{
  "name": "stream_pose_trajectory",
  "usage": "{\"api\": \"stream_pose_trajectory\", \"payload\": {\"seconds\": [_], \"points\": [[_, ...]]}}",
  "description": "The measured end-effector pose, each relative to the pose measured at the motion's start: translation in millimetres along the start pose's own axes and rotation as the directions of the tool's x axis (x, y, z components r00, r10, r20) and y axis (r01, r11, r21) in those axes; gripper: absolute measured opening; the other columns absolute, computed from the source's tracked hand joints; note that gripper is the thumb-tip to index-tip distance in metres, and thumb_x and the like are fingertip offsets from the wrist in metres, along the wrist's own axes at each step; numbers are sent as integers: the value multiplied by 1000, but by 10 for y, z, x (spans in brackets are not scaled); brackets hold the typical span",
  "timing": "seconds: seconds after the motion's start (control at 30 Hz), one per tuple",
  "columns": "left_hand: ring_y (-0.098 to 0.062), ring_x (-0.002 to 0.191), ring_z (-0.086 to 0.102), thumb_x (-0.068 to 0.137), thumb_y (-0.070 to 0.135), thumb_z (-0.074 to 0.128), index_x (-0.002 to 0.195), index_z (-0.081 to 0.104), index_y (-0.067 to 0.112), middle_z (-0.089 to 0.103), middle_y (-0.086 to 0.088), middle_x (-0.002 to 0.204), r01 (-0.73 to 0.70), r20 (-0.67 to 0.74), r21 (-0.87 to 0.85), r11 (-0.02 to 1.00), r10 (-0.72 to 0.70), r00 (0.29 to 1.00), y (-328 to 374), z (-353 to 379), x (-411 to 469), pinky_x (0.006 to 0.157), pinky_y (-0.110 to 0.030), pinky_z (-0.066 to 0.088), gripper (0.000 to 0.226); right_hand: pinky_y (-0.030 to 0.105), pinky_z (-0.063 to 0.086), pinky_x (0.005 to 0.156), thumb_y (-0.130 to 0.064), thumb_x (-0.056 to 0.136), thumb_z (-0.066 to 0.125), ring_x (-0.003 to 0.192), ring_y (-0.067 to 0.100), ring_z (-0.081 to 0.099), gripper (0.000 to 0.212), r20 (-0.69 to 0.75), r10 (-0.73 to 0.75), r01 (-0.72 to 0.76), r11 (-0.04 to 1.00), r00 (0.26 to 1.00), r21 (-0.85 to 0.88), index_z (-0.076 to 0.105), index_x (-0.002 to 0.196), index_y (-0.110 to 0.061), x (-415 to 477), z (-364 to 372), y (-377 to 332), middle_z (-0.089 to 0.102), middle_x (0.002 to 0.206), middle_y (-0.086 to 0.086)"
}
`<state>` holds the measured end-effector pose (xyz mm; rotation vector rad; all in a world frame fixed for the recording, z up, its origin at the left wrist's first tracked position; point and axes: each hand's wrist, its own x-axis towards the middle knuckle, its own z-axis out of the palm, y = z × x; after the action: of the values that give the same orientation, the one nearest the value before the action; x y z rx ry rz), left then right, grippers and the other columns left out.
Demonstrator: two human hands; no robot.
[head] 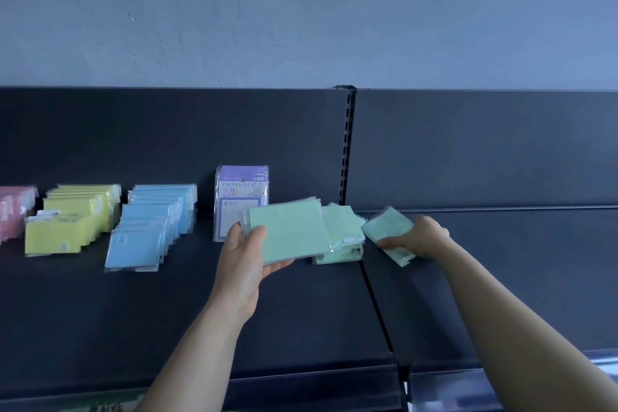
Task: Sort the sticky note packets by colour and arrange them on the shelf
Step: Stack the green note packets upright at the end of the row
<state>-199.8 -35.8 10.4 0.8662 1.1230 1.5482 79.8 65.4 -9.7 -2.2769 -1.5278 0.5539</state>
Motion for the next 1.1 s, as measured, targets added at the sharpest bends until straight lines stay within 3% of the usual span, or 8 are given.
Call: {"api": "stream_pose_trajectory", "payload": {"seconds": [0.07, 0.17, 0.3, 0.53, 0.7, 0.83, 1.03, 1.1], "points": [[-19, 94, 67, 98, 9, 46, 110, 56, 7, 68, -3, 105, -10, -11, 8, 1000, 10, 1000, -17, 38, -17, 70, -39, 58, 16, 33, 47, 72, -35, 71, 79, 90, 25, 60, 46, -113, -42, 76, 947, 993, 313, 57, 100, -6, -18, -40, 55, 65, 99, 8], [-18, 97, 66, 98, 9, 45, 111, 54, 5, 66, -2, 107, -40, -38, 31, 999, 41, 998, -45, 83, -37, 69, -37, 59, 16, 37, 53, 71, -15, 85, 67, 77, 22, 63, 22, -172, -143, 224, 623, 975, 750, 64, 104, -5, -195, -216, 79, 69, 92, 8], [-20, 100, 65, 98, 10, 45, 112, 52, 3, 65, -5, 109, -49, -49, 38, 998, 51, 997, -57, 150, -50, 72, -39, 58, 16, 29, 52, 69, -12, 84, 69, 74, 17, 64, 16, -61, -405, 217, 352, 912, 910, 66, 98, -8, -560, -420, -61, 70, 89, 5], [-23, 100, 66, 98, 11, 47, 109, 52, 3, 65, -8, 108, -55, -10, 55, 997, 55, 998, -42, 234, -106, 71, -38, 59, 15, 32, 52, 71, -9, 77, 77, 75, 18, 66, 21, 73, -520, 258, 535, 851, 804, 65, 93, -2, -811, -246, -362, 71, 88, 8], [-22, 107, 64, 99, 9, 45, 113, 48, 6, 63, -7, 116, -66, 31, 0, 998, 66, 997, -72, 173, -132, 83, -42, 58, 15, 37, 56, 63, -27, 86, 69, 69, 18, 65, 29, -38, -408, 292, 582, 912, 759, 61, 95, -1, -875, 0, -518, 70, 88, 11], [-23, 113, 62, 98, 10, 51, 116, 49, 16, 66, -2, 115, -63, 119, 3, 998, 62, 991, -158, 149, -168, 100, -50, 48, 19, 28, 36, 51, -54, 86, 57, 51, 14, 47, 56, -145, -337, 357, 739, 930, 571, 50, 73, 1, -962, 185, -667, 51, 61, 3], [-16, 104, 65, 83, 16, 71, 112, 48, 26, 68, 5, 108, -142, 100, 153, 978, 127, 987, -146, 30, -127, 92, -36, 51, 38, 26, 25, 46, -61, 79, 62, 45, 14, 29, 61, -112, -406, 416, 824, 907, 384, 41, 55, -8, -1089, 191, -787, 46, 50, 1], [-17, 105, 64, 84, 15, 68, 111, 50, 28, 68, 5, 109, -163, 90, 173, 971, 149, 985, -125, -61, -97, 93, -35, 50, 35, 26, 34, 53, -57, 72, 71, 56, 10, 42, 50, -213, -430, 480, 802, 877, 355, 52, 70, -11, -1081, 153, -801, 51, 68, -7]]}}
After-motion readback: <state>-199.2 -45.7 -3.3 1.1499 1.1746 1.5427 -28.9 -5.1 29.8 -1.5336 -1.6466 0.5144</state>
